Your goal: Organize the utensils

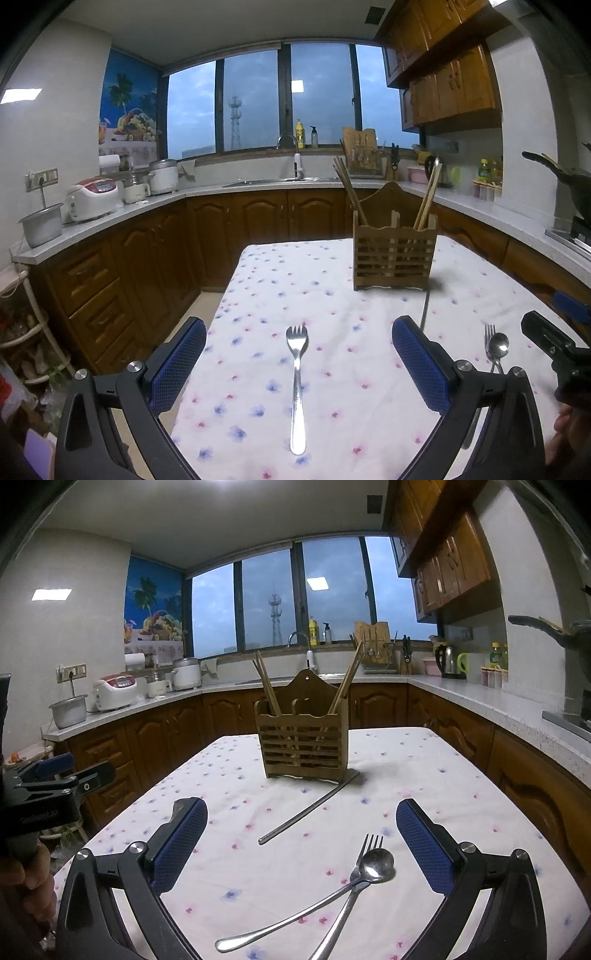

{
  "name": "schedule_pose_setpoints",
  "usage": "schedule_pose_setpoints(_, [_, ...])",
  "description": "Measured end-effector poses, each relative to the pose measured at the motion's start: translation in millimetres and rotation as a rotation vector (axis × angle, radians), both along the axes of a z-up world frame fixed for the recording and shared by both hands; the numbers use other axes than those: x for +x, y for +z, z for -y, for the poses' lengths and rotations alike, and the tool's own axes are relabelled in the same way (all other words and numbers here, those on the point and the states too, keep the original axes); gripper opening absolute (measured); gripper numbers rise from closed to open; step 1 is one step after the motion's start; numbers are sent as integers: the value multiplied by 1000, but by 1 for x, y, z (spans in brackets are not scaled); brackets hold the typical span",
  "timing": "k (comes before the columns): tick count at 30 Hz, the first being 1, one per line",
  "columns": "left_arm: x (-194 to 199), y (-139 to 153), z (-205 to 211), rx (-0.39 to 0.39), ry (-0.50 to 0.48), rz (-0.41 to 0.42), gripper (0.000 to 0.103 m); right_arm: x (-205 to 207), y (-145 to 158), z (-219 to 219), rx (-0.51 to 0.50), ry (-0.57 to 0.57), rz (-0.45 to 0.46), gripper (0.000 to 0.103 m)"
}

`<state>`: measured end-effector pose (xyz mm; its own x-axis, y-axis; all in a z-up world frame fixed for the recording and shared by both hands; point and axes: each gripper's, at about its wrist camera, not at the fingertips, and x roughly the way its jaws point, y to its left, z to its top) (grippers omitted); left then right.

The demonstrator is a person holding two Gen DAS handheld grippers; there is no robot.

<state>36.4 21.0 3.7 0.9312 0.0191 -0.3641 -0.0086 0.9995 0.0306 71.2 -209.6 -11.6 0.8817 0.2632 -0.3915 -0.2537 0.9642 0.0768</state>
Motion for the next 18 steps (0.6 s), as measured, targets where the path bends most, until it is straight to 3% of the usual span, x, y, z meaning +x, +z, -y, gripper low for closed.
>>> schedule_pose_setpoints(18, [-5,-1,6,33,-2,24,102,-2,3,0,2,2,17,103])
